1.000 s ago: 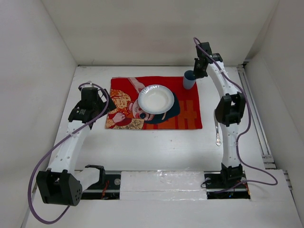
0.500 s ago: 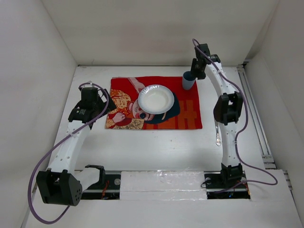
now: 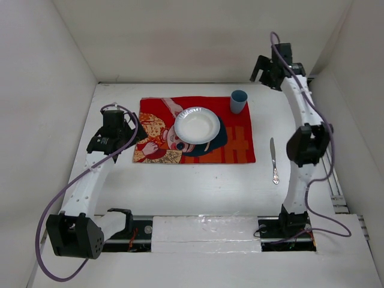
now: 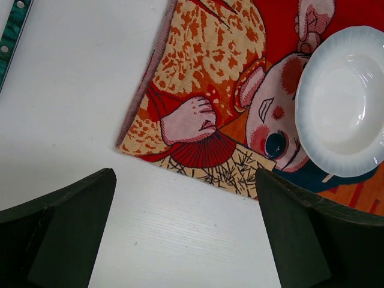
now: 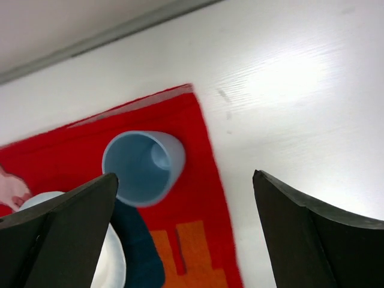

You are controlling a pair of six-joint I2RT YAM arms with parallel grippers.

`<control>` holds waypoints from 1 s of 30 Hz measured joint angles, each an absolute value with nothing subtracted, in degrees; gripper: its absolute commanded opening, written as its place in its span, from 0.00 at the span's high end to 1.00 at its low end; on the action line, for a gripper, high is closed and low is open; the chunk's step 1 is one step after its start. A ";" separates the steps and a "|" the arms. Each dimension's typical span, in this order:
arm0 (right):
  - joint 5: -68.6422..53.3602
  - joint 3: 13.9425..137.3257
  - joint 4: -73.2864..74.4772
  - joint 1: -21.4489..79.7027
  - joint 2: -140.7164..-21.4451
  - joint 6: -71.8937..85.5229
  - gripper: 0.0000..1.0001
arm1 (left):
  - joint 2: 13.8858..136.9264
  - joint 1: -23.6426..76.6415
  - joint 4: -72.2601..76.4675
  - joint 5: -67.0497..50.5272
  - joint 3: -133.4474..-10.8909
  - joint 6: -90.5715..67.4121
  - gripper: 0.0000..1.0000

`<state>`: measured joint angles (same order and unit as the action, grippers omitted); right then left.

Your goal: Set the dinner table for one person

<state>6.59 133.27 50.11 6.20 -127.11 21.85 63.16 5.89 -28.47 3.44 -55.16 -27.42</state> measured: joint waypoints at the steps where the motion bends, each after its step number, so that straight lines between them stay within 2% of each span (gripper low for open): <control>1: 6.94 129.71 48.71 5.32 -123.09 21.65 0.00 | 63.16 5.89 -28.47 3.44 -55.16 -27.42 0.00; 9: 4.27 89.12 36.60 -3.09 -84.42 19.14 0.00 | 62.76 5.89 -28.23 3.25 -55.16 -27.42 0.00; 17: 0.95 50.19 32.80 -7.73 -67.18 21.04 0.01 | 61.34 5.89 -28.08 2.33 -55.16 -27.40 0.00; 22: 1.34 42.09 32.40 -9.19 -63.37 23.44 0.02 | 60.77 5.89 -28.05 1.48 -55.16 -27.40 0.00; 30: -1.50 41.52 28.88 -9.08 -73.01 24.27 0.08 | 58.92 5.89 -28.01 1.80 -55.16 -27.40 0.00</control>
<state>-1.50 41.52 28.88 -9.08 -73.01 24.27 58.92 5.89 -28.01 1.80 -55.16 -27.40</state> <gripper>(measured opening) 0.925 0.996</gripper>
